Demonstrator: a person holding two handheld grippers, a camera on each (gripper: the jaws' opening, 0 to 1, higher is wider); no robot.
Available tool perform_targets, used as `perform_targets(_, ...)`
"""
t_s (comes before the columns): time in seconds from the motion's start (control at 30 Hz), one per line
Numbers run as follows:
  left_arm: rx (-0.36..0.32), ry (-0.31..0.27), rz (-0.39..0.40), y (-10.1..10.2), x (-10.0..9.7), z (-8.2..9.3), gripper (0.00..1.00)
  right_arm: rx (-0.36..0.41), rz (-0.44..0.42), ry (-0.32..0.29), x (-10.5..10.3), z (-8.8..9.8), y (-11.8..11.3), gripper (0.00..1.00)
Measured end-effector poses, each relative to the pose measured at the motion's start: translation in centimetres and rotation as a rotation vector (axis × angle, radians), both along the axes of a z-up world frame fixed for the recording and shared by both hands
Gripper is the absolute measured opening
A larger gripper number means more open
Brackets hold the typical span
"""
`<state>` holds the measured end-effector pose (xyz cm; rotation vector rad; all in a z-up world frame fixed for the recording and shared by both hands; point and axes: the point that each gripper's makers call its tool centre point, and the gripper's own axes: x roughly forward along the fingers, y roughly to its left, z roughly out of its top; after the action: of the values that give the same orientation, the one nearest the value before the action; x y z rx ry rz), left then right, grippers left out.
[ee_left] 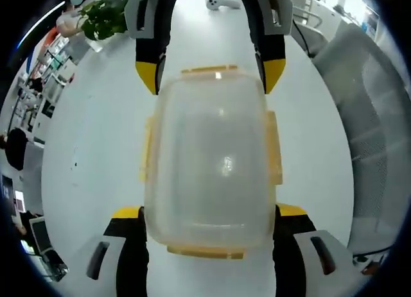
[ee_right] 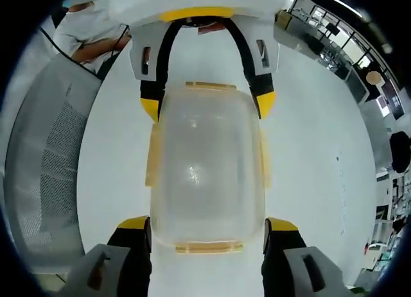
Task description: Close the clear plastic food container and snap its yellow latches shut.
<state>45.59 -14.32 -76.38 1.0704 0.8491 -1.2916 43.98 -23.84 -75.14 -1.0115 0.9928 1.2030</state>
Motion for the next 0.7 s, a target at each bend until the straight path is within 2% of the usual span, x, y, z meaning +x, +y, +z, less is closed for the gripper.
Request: perform_targets(0.7, -0.026, -0.002, 0.072, 1.0, 2.9, 0.0, 0.78, -0.006, 0.044, -0.007, 3.6, 0.1, 0.8, 0.69)
